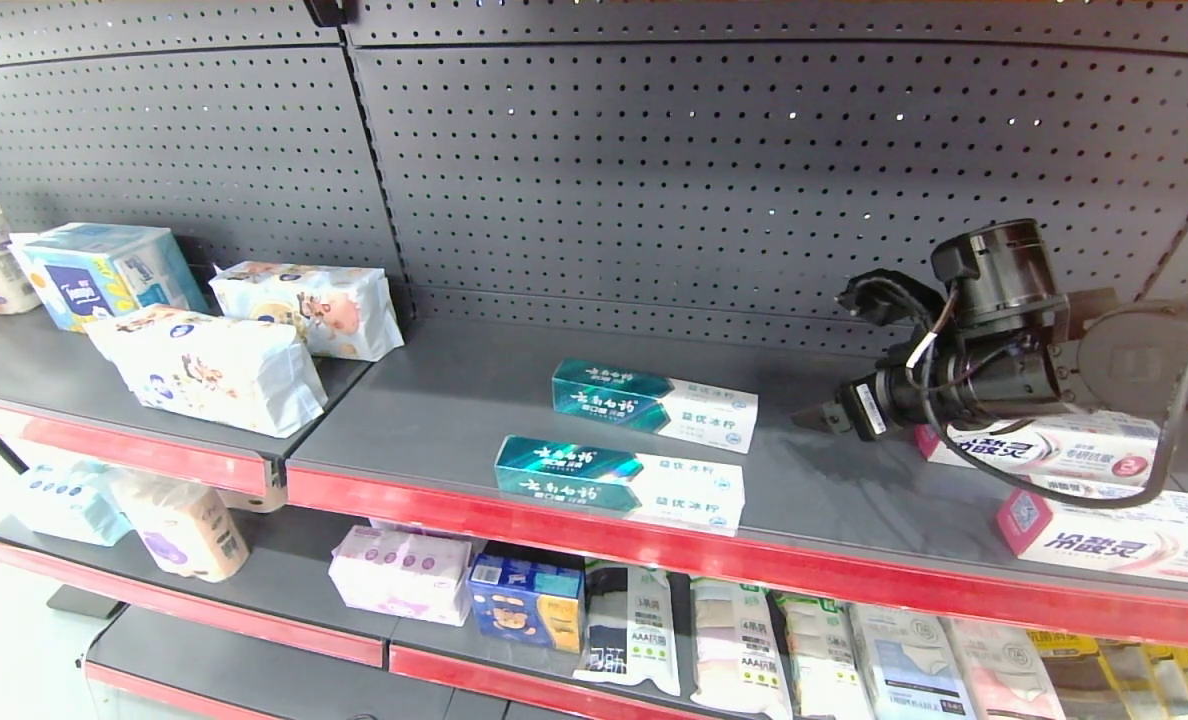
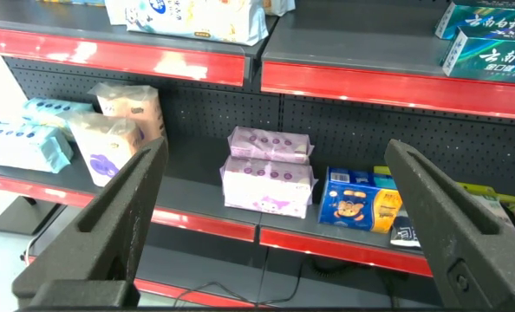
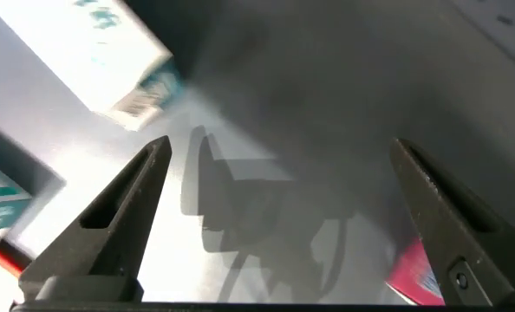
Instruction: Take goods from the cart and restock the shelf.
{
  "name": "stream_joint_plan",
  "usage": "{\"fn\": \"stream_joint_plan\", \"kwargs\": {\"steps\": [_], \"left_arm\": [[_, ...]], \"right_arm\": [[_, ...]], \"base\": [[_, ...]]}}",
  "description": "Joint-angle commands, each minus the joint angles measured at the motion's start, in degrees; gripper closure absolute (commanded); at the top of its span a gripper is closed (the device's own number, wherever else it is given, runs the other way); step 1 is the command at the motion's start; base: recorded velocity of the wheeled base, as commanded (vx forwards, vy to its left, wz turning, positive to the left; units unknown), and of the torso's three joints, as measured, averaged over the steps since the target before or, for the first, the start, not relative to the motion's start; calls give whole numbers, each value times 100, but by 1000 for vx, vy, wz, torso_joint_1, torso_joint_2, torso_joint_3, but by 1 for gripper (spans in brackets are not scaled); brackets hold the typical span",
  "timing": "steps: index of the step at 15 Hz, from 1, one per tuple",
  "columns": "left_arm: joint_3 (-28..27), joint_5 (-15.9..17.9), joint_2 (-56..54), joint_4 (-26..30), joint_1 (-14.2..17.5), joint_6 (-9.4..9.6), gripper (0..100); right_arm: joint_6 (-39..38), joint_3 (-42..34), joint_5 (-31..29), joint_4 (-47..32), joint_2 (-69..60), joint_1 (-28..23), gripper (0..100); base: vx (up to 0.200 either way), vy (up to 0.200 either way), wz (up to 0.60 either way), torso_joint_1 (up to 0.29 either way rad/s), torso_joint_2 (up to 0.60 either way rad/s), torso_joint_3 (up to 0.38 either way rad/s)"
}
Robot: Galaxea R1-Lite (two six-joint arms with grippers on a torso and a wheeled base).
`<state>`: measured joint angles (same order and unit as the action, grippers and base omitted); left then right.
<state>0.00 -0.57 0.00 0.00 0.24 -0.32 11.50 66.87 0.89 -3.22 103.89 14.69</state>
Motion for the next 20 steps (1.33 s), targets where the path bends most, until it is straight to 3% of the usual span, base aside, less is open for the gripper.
{"fn": "stream_joint_plan", "kwargs": {"steps": [1, 8, 20], "left_arm": [[0, -4, 0, 0, 2, -3, 0], [0, -4, 0, 0, 2, -3, 0], [0, -4, 0, 0, 2, -3, 0]], "right_arm": [[-218, -24, -1, -3, -141, -63, 0], [-921, -68, 183, 41, -299, -195, 0], [-1176, 266, 201, 155, -317, -775, 0]], "base": [[0, 0, 0, 0, 0, 0], [0, 0, 0, 0, 0, 0], [0, 0, 0, 0, 0, 0]]}}
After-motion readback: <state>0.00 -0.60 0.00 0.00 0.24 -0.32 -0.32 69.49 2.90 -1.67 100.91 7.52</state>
